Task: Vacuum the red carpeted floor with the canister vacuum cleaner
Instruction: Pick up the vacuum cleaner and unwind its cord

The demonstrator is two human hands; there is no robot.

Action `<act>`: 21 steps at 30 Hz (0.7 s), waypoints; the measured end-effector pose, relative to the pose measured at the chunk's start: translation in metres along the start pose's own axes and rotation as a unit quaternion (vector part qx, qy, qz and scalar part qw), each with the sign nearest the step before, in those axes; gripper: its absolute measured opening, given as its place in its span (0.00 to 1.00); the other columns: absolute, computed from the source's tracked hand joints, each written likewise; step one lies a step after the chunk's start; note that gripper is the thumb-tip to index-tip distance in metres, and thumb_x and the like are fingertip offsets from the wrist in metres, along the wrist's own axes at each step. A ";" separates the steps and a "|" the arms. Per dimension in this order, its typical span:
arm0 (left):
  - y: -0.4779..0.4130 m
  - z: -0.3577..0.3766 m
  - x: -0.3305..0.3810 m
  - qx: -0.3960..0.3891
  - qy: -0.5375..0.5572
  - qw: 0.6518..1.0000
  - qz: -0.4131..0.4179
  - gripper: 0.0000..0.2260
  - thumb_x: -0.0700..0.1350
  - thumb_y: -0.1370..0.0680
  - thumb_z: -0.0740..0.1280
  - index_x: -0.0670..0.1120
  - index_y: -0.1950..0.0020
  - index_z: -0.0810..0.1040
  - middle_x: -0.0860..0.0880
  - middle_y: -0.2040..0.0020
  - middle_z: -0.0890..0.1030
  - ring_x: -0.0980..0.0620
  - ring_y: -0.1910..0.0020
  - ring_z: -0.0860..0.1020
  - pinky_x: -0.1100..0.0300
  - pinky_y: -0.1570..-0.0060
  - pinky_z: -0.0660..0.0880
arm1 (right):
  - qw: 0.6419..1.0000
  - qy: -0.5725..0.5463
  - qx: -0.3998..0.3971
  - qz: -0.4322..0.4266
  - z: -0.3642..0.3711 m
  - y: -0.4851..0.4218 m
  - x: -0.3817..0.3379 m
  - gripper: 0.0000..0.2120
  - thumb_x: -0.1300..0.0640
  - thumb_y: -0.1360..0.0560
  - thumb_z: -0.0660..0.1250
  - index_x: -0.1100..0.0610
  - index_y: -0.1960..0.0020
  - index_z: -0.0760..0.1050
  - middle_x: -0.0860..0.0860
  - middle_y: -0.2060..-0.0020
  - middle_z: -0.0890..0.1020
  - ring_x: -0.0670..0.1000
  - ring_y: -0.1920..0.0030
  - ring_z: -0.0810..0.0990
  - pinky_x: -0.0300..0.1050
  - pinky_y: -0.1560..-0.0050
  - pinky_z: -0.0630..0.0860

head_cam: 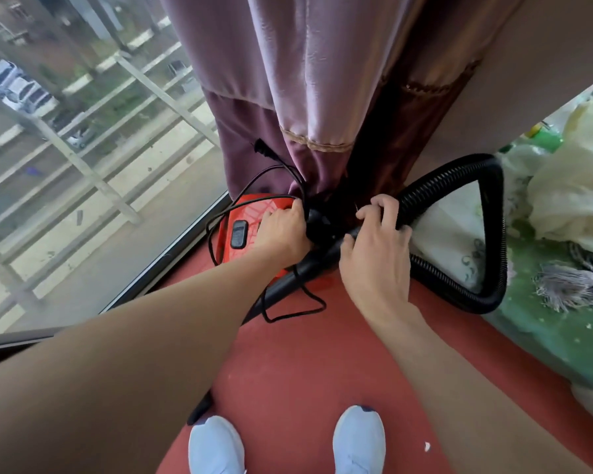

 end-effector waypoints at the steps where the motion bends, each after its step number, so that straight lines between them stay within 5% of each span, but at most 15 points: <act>1: 0.000 -0.001 0.001 0.002 -0.002 1.000 -0.004 0.16 0.46 0.27 0.68 0.43 0.42 0.72 0.41 0.50 0.82 0.37 0.48 0.79 0.54 0.58 0.65 | 0.999 -0.023 0.032 0.010 0.002 0.000 -0.003 0.16 0.59 0.25 0.71 0.58 0.41 0.71 0.52 0.33 0.66 0.57 0.55 0.72 0.51 0.55 0.75; 6: 0.000 -0.009 -0.001 -0.021 -0.014 1.000 0.000 0.09 0.47 0.32 0.70 0.47 0.64 0.71 0.45 0.65 0.77 0.40 0.61 0.78 0.55 0.67 0.66 | 0.975 -0.164 0.133 0.074 0.011 0.006 -0.006 0.22 0.63 0.31 0.77 0.56 0.51 0.63 0.54 0.40 0.69 0.49 0.53 0.71 0.34 0.50 0.65; 10: 0.006 -0.008 -0.009 -0.036 0.034 0.999 -0.017 0.11 0.47 0.36 0.73 0.47 0.62 0.73 0.49 0.67 0.75 0.44 0.65 0.76 0.57 0.71 0.64 | 0.900 -0.327 0.177 0.227 0.012 0.016 0.000 0.27 0.61 0.34 0.80 0.59 0.47 0.64 0.55 0.42 0.66 0.40 0.61 0.69 0.21 0.62 0.68; 13: 0.016 -0.019 -0.010 -0.051 0.040 0.997 -0.038 0.14 0.48 0.38 0.75 0.46 0.62 0.71 0.47 0.65 0.75 0.44 0.64 0.75 0.57 0.70 0.65 | 0.813 -0.465 0.104 0.335 0.017 0.022 0.002 0.26 0.57 0.34 0.79 0.56 0.41 0.71 0.48 0.42 0.72 0.43 0.54 0.79 0.30 0.54 0.74; 16: 0.027 -0.038 -0.001 -0.058 0.042 0.997 -0.043 0.15 0.48 0.38 0.74 0.46 0.65 0.69 0.48 0.69 0.71 0.44 0.67 0.72 0.58 0.76 0.60 | 0.799 -0.495 0.019 0.341 0.007 0.040 -0.002 0.09 0.53 0.28 0.74 0.54 0.50 0.80 0.46 0.55 0.84 0.46 0.51 0.82 0.44 0.44 0.78; 18: 0.040 -0.053 0.008 -0.063 0.040 0.996 -0.041 0.16 0.47 0.38 0.74 0.47 0.67 0.65 0.48 0.68 0.70 0.45 0.66 0.71 0.57 0.76 0.60 | 0.786 -0.517 0.007 0.338 -0.007 0.058 -0.003 0.10 0.50 0.26 0.72 0.53 0.48 0.80 0.45 0.56 0.85 0.46 0.49 0.83 0.42 0.46 0.77; 21: 0.072 -0.070 0.026 -0.074 0.039 0.996 -0.024 0.14 0.46 0.37 0.74 0.46 0.59 0.72 0.46 0.62 0.77 0.43 0.61 0.75 0.54 0.68 0.72 | 0.732 -0.582 -0.003 0.353 -0.035 0.090 -0.005 0.14 0.49 0.25 0.71 0.53 0.42 0.77 0.49 0.51 0.85 0.46 0.49 0.84 0.56 0.50 0.83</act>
Point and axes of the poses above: each hand's wrist, its own y-axis away from the middle knuckle, its own z-axis out of the palm, x = y × z, the point moved 2 cm from there along -y, towards the middle knuckle
